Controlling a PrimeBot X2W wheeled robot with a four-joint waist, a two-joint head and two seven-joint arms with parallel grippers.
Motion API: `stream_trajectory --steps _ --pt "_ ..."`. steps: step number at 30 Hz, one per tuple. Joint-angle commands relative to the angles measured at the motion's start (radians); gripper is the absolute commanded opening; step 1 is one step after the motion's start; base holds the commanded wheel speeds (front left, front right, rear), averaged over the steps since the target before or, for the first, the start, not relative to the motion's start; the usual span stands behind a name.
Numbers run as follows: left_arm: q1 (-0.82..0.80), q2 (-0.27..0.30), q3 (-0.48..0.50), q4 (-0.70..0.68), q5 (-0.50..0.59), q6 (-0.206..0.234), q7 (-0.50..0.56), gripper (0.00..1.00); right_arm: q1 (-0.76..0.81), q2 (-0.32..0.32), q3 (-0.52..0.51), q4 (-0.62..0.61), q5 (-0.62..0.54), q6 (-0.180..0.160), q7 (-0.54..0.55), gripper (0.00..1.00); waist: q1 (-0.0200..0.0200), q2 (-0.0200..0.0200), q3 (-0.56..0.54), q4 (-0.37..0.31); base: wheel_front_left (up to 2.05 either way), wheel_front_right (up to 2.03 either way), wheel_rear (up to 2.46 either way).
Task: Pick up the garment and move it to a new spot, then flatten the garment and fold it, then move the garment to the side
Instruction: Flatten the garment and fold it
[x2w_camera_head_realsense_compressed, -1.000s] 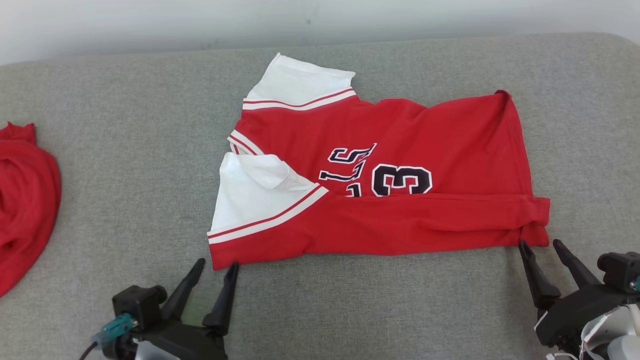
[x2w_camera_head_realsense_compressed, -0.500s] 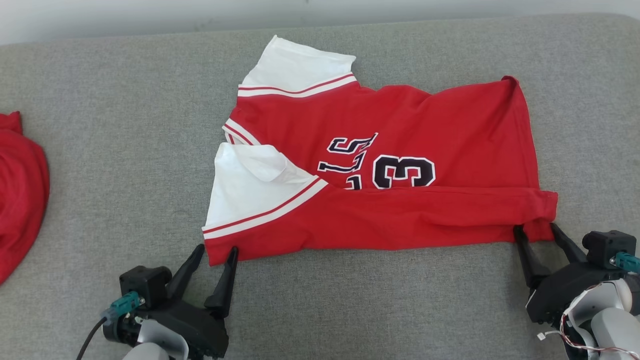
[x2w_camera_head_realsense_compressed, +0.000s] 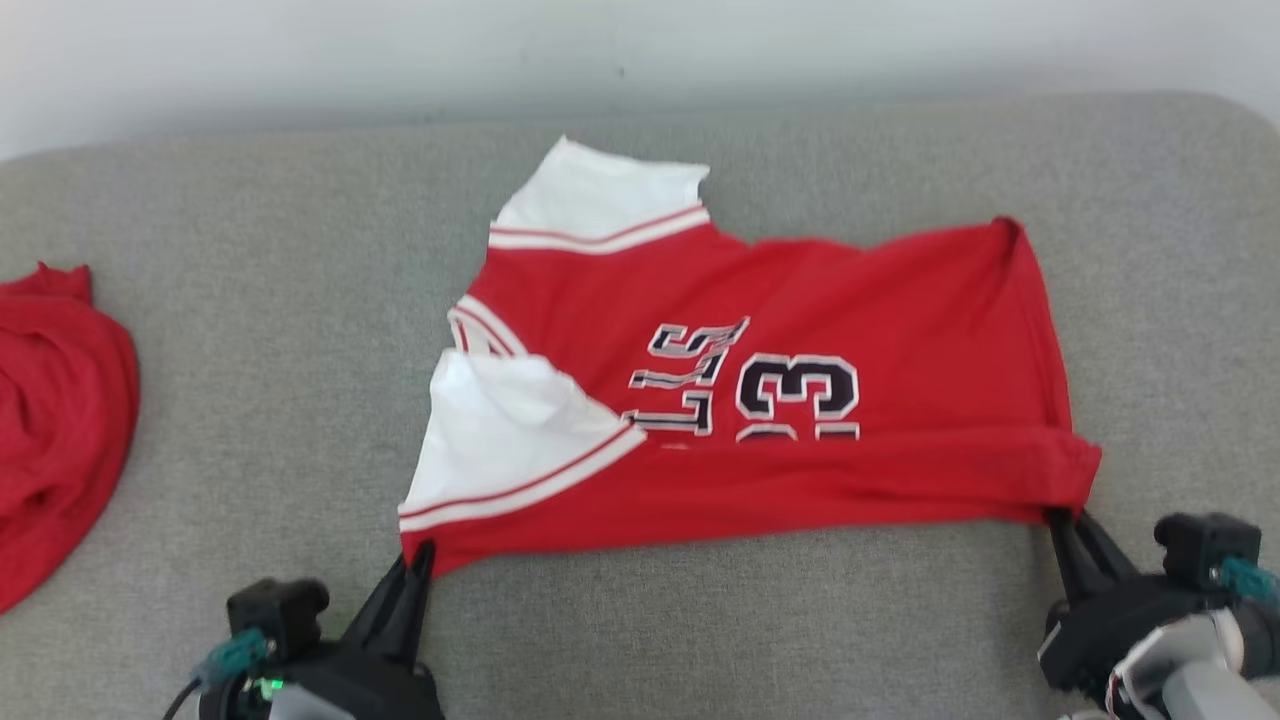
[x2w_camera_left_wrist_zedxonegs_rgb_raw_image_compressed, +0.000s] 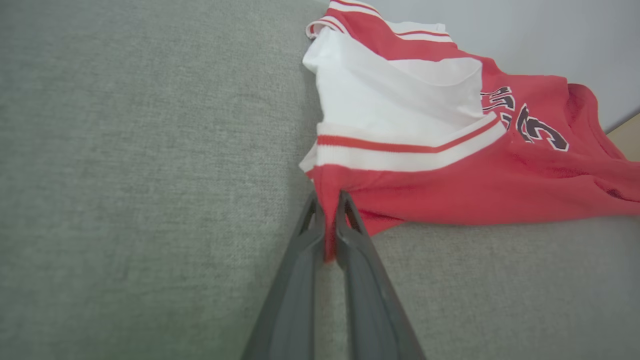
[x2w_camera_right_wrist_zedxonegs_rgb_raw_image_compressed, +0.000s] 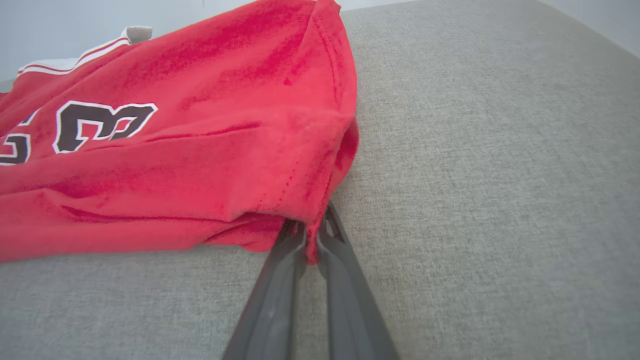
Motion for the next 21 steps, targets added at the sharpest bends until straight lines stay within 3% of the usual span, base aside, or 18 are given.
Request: stream_trajectory --steps 1,9,12,13,14,15,21 --pt "0.04 0.012 0.013 -0.014 -0.006 0.005 -0.006 0.0 0.037 -0.014 0.002 -0.009 0.017 -0.002 -0.008 0.0 0.0 -0.0001 -0.063 0.007 0.0 0.0 0.0" --pt "0.257 0.027 0.028 -0.164 -0.019 0.054 -0.005 0.0 0.252 -0.074 -0.031 -0.147 0.088 -0.002 0.028 0.0 0.0 -0.0001 -0.121 0.01 0.0 0.0 0.0" --pt "0.301 0.021 0.027 -0.199 -0.029 0.071 -0.002 0.0 0.308 -0.067 -0.056 -0.19 0.091 -0.002 0.058 0.0 0.0 -0.0001 -0.121 0.007 0.0 0.0 0.0" --pt "0.306 0.021 0.02 -0.205 -0.018 0.076 -0.002 0.35 0.317 -0.064 -0.063 -0.205 0.082 -0.002 0.063 0.34 0.0 -0.0001 -0.121 0.006 0.0 0.0 0.0" --pt "0.307 0.019 0.017 -0.213 -0.008 0.081 -0.002 0.7 0.321 -0.061 -0.069 -0.217 0.07 -0.002 0.066 1.0 0.0 -0.0001 -0.121 0.004 0.0 0.0 0.0" --pt "0.309 0.013 0.016 -0.217 -0.007 0.081 -0.003 1.0 0.322 -0.054 -0.073 -0.231 0.061 -0.002 0.067 1.0 0.0 -0.0001 -0.123 0.002 0.0 0.0 0.0" --pt "0.293 -0.007 0.075 -0.279 0.044 0.099 -0.006 1.0 0.317 -0.018 -0.12 -0.325 0.007 -0.002 0.031 1.0 0.0 -0.0001 -0.144 -0.004 0.0 0.0 0.0"
